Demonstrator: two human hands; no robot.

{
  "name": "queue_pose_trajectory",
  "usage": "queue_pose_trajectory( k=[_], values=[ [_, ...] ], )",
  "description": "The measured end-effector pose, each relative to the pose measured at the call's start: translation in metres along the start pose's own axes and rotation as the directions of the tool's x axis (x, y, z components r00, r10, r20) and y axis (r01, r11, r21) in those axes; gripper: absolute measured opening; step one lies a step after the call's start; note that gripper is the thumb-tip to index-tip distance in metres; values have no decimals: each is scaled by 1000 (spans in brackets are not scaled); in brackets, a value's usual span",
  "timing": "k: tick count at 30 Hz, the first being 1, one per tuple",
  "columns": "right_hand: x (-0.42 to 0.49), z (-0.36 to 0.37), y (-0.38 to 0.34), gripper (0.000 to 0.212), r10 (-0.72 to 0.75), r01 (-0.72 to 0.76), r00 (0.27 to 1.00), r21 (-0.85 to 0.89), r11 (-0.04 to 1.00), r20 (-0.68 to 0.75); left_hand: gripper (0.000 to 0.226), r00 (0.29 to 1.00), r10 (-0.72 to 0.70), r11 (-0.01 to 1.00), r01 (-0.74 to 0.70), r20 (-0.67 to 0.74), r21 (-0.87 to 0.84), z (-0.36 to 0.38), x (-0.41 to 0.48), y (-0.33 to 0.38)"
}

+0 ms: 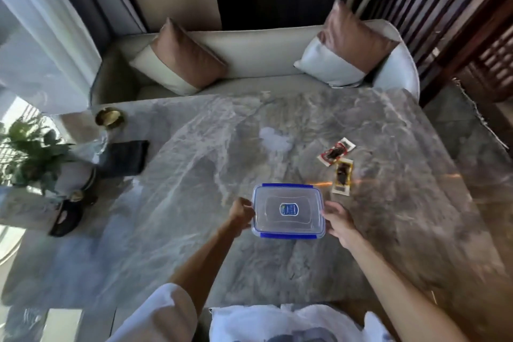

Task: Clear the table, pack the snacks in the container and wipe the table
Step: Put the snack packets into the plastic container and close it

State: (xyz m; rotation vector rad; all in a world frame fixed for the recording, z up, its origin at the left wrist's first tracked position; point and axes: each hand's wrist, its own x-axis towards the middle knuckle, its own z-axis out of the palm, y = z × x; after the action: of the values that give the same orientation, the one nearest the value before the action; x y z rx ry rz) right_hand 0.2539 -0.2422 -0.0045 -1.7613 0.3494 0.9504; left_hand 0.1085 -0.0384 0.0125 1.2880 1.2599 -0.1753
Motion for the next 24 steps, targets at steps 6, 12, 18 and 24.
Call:
queue_pose_trajectory(
  k=[6,12,18,24],
  values=[
    [11,-19,11,35,42,-42,998,-4,999,47,30,998,-66,997,67,24,-39,17,-6,-17],
    [21,-29,-14,24,-230,202,973,-546,813,17,69,967,-97,992,75,-237,-99,30,-16,-33],
    [36,17,-65,33,-375,556,824,-735,388,426,30,961,-277,914,267,12,-305,71,-63,-65],
    [46,38,-64,42,-73,484,860,-763,429,504,8,971,-233,823,227,56,-520,104,-66,-63]
  ],
)
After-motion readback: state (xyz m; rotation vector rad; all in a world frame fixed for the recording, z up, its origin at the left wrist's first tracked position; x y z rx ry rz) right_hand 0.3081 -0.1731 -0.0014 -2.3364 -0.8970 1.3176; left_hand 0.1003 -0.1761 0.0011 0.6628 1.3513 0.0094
